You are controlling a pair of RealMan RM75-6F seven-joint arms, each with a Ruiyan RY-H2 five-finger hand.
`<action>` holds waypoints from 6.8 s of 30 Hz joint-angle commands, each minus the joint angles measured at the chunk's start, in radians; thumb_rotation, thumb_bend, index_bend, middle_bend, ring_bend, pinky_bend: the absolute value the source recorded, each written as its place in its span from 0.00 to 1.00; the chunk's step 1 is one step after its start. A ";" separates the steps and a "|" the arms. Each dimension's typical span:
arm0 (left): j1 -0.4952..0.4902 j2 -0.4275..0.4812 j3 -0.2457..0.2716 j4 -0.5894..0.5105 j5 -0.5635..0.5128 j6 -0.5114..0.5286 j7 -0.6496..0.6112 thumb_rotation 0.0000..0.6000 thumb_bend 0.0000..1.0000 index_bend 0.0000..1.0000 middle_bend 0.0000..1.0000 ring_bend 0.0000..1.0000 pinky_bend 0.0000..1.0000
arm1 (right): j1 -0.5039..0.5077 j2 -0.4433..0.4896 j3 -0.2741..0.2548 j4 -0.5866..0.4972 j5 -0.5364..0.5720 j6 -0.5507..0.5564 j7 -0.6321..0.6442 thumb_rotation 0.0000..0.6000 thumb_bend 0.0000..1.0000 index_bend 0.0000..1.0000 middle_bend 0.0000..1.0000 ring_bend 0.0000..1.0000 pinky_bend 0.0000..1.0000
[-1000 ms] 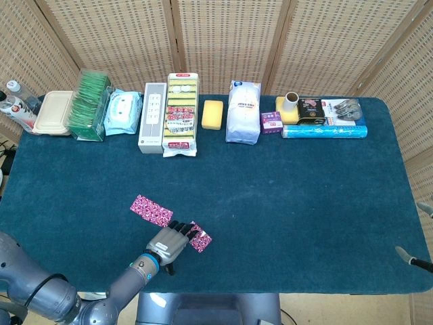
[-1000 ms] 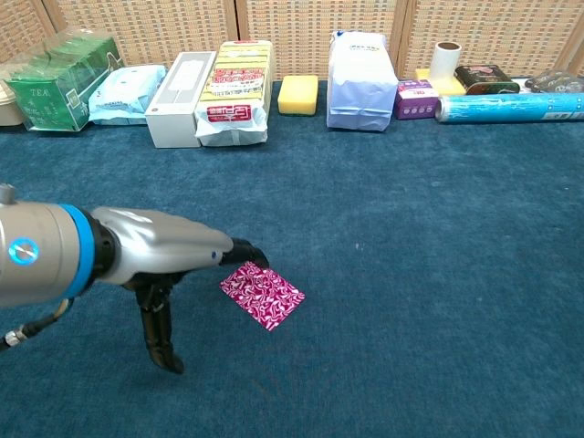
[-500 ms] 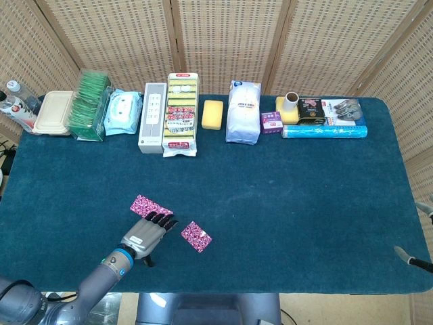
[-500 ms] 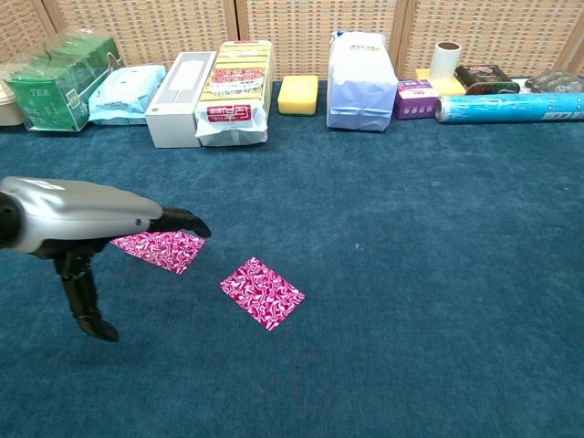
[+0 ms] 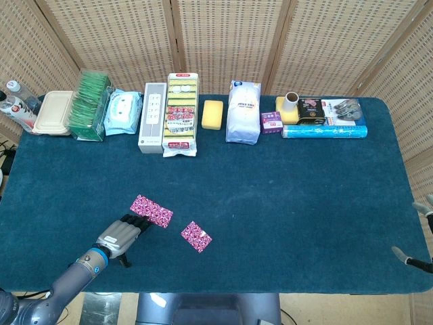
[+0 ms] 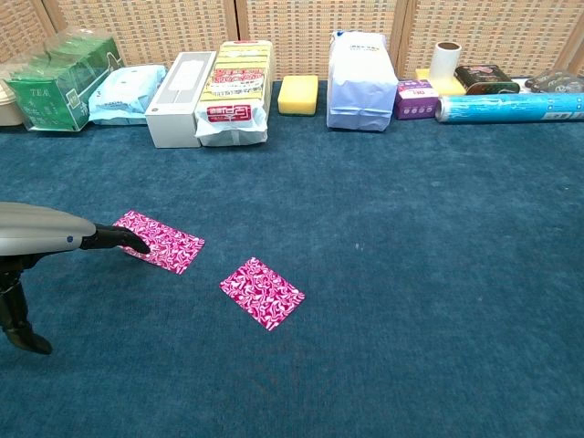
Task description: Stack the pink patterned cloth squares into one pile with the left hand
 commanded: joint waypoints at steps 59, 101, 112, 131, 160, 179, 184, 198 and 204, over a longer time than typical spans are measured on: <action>-0.226 -0.162 -0.164 0.263 -0.469 -0.139 0.028 1.00 0.00 0.00 0.00 0.00 0.03 | 0.002 0.004 0.005 0.007 0.019 -0.017 0.019 1.00 0.04 0.17 0.05 0.00 0.00; 0.051 -0.123 -0.136 0.437 0.115 -0.070 -0.288 1.00 0.11 0.19 0.00 0.00 0.03 | 0.006 0.001 -0.001 0.004 0.004 -0.021 0.020 1.00 0.04 0.14 0.05 0.00 0.00; 0.088 -0.166 -0.160 0.503 0.192 -0.104 -0.297 1.00 0.12 0.22 0.00 0.00 0.03 | 0.009 0.000 -0.002 0.002 0.006 -0.026 0.016 1.00 0.04 0.14 0.05 0.00 0.00; 0.105 -0.212 -0.204 0.534 0.181 -0.114 -0.218 1.00 0.16 0.25 0.00 0.00 0.03 | 0.009 0.002 -0.001 0.006 0.009 -0.026 0.023 1.00 0.04 0.14 0.05 0.00 0.00; 0.119 -0.232 -0.234 0.529 0.145 -0.092 -0.130 1.00 0.20 0.38 0.00 0.00 0.03 | 0.008 0.005 -0.001 0.008 0.009 -0.024 0.034 1.00 0.04 0.14 0.05 0.00 0.00; 0.075 -0.221 -0.307 0.544 0.138 -0.086 -0.090 1.00 0.20 0.38 0.00 0.00 0.03 | 0.017 -0.004 0.001 0.007 0.026 -0.043 0.004 1.00 0.04 0.14 0.05 0.00 0.00; 0.030 -0.249 -0.334 0.599 0.126 -0.135 -0.080 1.00 0.20 0.38 0.00 0.00 0.03 | 0.027 -0.012 0.010 0.007 0.055 -0.061 -0.024 1.00 0.04 0.14 0.05 0.00 0.00; -0.032 -0.305 -0.349 0.739 0.190 -0.269 -0.165 1.00 0.20 0.38 0.00 0.00 0.03 | 0.027 -0.047 0.037 0.009 0.090 -0.029 -0.108 1.00 0.04 0.14 0.05 0.00 0.00; -0.057 -0.324 -0.359 0.803 0.220 -0.324 -0.214 1.00 0.20 0.38 0.00 0.00 0.03 | 0.031 -0.061 0.047 0.013 0.112 -0.029 -0.140 1.00 0.04 0.14 0.05 0.00 0.00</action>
